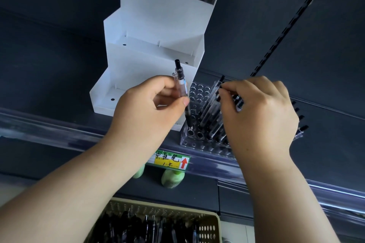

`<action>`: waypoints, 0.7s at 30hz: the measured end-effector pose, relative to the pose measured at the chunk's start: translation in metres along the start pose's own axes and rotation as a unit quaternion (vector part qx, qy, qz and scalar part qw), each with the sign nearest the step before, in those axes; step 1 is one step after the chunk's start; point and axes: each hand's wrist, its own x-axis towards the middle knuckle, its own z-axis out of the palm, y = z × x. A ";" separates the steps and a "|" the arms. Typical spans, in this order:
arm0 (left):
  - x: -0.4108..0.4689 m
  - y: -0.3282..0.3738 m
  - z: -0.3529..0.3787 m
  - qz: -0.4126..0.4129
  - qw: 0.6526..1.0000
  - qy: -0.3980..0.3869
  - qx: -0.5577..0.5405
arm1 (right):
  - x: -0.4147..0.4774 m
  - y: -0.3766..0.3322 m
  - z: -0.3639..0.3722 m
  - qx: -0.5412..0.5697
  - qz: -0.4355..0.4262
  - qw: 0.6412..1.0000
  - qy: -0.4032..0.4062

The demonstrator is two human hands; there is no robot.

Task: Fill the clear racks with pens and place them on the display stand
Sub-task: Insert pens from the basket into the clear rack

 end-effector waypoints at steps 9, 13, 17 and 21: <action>-0.002 -0.001 0.019 0.066 0.995 -0.049 0.048 | -0.001 0.000 -0.004 0.013 -0.017 1.000 0.000; 0.001 -0.005 0.027 0.141 0.983 -0.075 0.097 | -0.002 0.002 -0.007 0.031 -0.017 0.999 -0.012; 0.001 -0.013 0.033 0.157 0.979 -0.083 0.099 | -0.002 0.006 -0.011 0.050 -0.007 0.999 -0.010; 0.002 -0.023 0.040 0.154 0.973 -0.096 0.144 | -0.001 0.013 -0.014 0.052 0.019 0.998 -0.009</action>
